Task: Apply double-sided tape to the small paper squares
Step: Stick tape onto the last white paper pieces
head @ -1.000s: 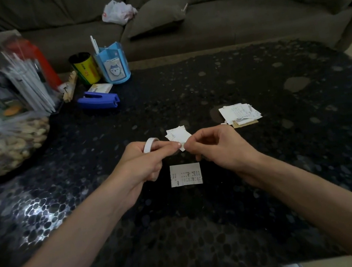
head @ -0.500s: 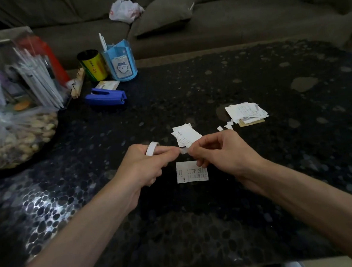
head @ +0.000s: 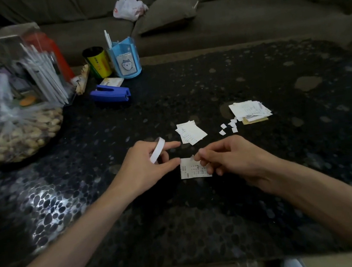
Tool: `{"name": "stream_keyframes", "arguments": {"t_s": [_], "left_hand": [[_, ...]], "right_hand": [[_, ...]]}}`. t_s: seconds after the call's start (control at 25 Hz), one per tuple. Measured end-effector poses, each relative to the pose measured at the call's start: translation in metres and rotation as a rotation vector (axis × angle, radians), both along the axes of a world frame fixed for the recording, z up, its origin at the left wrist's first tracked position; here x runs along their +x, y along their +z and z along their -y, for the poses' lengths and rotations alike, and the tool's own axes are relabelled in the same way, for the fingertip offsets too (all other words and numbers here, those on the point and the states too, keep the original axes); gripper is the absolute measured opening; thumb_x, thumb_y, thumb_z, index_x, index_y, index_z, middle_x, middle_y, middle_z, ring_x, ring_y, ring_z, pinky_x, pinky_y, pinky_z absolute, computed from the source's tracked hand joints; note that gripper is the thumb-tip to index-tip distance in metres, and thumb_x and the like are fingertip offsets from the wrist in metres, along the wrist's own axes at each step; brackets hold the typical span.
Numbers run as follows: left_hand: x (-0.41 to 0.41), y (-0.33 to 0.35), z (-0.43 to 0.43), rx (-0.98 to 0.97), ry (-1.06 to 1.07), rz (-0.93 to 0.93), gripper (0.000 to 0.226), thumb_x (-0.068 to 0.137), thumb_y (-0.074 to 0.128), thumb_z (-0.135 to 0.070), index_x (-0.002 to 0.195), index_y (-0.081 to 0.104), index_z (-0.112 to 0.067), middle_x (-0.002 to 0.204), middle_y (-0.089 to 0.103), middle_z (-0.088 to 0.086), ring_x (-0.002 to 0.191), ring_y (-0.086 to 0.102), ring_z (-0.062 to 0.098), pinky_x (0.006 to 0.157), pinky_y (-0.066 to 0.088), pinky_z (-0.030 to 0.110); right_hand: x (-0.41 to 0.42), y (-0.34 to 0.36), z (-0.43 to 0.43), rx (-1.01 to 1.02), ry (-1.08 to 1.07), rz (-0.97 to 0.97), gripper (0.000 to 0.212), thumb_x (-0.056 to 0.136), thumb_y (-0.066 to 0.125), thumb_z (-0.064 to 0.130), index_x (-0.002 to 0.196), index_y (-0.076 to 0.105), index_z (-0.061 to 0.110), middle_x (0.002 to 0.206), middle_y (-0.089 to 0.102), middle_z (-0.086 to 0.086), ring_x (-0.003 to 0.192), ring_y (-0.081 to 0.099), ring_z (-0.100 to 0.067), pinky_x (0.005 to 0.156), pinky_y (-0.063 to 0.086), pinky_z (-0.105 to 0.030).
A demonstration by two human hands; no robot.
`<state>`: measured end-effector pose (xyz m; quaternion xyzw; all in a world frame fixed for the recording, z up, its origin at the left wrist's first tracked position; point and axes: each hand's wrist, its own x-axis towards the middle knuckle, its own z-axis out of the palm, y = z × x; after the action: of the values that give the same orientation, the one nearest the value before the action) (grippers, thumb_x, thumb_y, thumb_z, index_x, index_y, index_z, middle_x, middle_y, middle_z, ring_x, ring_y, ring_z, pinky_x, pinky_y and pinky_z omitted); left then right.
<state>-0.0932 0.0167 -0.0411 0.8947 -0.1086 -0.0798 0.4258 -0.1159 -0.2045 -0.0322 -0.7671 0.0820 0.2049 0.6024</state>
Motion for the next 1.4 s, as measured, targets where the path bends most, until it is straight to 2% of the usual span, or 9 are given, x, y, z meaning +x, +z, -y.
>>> {"name": "stream_keyframes", "arguments": {"t_s": [0.08, 0.2, 0.64, 0.76, 0.88, 1.04, 1.16, 1.32, 1.4], "left_hand": [[0.001, -0.003, 0.001, 0.045, -0.052, 0.026, 0.025, 0.086, 0.084, -0.024, 0.103, 0.079, -0.007, 0.069, 0.064, -0.036, 0.062, 0.058, -0.018, 0.066, 0.042, 0.007], [0.003, -0.005, 0.002, 0.091, -0.102, 0.053, 0.030, 0.081, 0.087, -0.026, 0.103, 0.079, -0.008, 0.077, 0.060, -0.045, 0.068, 0.058, -0.021, 0.068, 0.041, 0.006], [0.004, -0.006, 0.010, 0.108, -0.105, 0.026, 0.045, 0.074, 0.093, -0.024, 0.115, 0.078, -0.029, 0.082, 0.067, -0.033, 0.058, 0.064, -0.003, 0.065, 0.045, 0.007], [0.003, -0.006, 0.010, 0.096, -0.113, 0.010, 0.042, 0.074, 0.093, -0.021, 0.113, 0.079, -0.025, 0.086, 0.067, -0.035, 0.057, 0.065, -0.002, 0.065, 0.047, 0.010], [0.002, -0.006, 0.010, 0.081, -0.123, 0.003, 0.029, 0.075, 0.092, -0.017, 0.098, 0.079, -0.029, 0.107, 0.072, -0.031, 0.052, 0.063, -0.001, 0.062, 0.047, 0.010], [-0.003, -0.001, 0.012, 0.061, -0.171, 0.005, 0.032, 0.079, 0.089, -0.014, 0.090, 0.075, -0.041, 0.095, 0.066, -0.043, 0.046, 0.051, 0.000, 0.060, 0.046, 0.014], [-0.005, 0.001, 0.012, 0.037, -0.202, 0.006, 0.042, 0.081, 0.087, -0.013, 0.082, 0.069, -0.051, 0.107, 0.066, -0.041, 0.050, 0.056, 0.003, 0.064, 0.052, 0.020], [-0.001, -0.001, 0.010, 0.058, -0.207, -0.016, 0.030, 0.082, 0.087, -0.019, 0.080, 0.073, -0.046, 0.130, 0.061, -0.035, 0.079, 0.074, 0.004, 0.080, 0.059, 0.026], [0.000, -0.001, 0.011, 0.112, -0.211, -0.013, 0.024, 0.083, 0.086, -0.022, 0.084, 0.074, -0.042, 0.143, 0.055, -0.032, 0.067, 0.070, -0.001, 0.072, 0.053, 0.019]], "right_hand": [[-0.001, 0.003, -0.001, -0.058, 0.029, -0.025, 0.028, 0.106, 0.061, 0.031, 0.096, 0.083, 0.017, 0.067, 0.057, 0.002, 0.059, 0.050, -0.004, 0.057, 0.042, -0.018], [-0.001, 0.004, -0.002, -0.124, 0.034, -0.055, 0.031, 0.106, 0.060, 0.035, 0.093, 0.084, 0.021, 0.064, 0.047, 0.001, 0.057, 0.041, -0.007, 0.054, 0.037, -0.018], [0.002, 0.008, -0.005, -0.260, 0.080, -0.056, 0.029, 0.103, 0.064, 0.037, 0.086, 0.084, 0.026, 0.054, 0.050, 0.002, 0.046, 0.042, -0.006, 0.054, 0.038, -0.020], [0.004, 0.006, -0.007, -0.317, 0.065, -0.052, 0.024, 0.101, 0.067, 0.034, 0.086, 0.084, 0.025, 0.057, 0.060, 0.000, 0.045, 0.047, -0.006, 0.053, 0.041, -0.020], [0.004, 0.003, -0.008, -0.334, 0.048, -0.031, 0.026, 0.101, 0.067, 0.031, 0.082, 0.083, 0.024, 0.058, 0.063, -0.002, 0.047, 0.048, -0.010, 0.055, 0.043, -0.022], [0.005, 0.005, -0.008, -0.346, 0.045, -0.045, 0.026, 0.101, 0.065, 0.030, 0.083, 0.082, 0.024, 0.058, 0.064, -0.001, 0.046, 0.050, -0.009, 0.057, 0.046, -0.023], [0.005, 0.005, -0.008, -0.354, 0.051, -0.034, 0.025, 0.101, 0.065, 0.029, 0.085, 0.083, 0.024, 0.059, 0.065, -0.002, 0.047, 0.050, -0.009, 0.057, 0.047, -0.022], [0.005, 0.005, -0.007, -0.330, 0.048, -0.034, 0.022, 0.099, 0.067, 0.025, 0.084, 0.084, 0.021, 0.059, 0.065, -0.003, 0.047, 0.052, -0.009, 0.054, 0.046, -0.019], [0.005, 0.006, -0.005, -0.308, 0.040, -0.046, 0.023, 0.098, 0.067, 0.020, 0.083, 0.083, 0.015, 0.063, 0.067, -0.006, 0.048, 0.052, -0.011, 0.049, 0.045, -0.017]]}}
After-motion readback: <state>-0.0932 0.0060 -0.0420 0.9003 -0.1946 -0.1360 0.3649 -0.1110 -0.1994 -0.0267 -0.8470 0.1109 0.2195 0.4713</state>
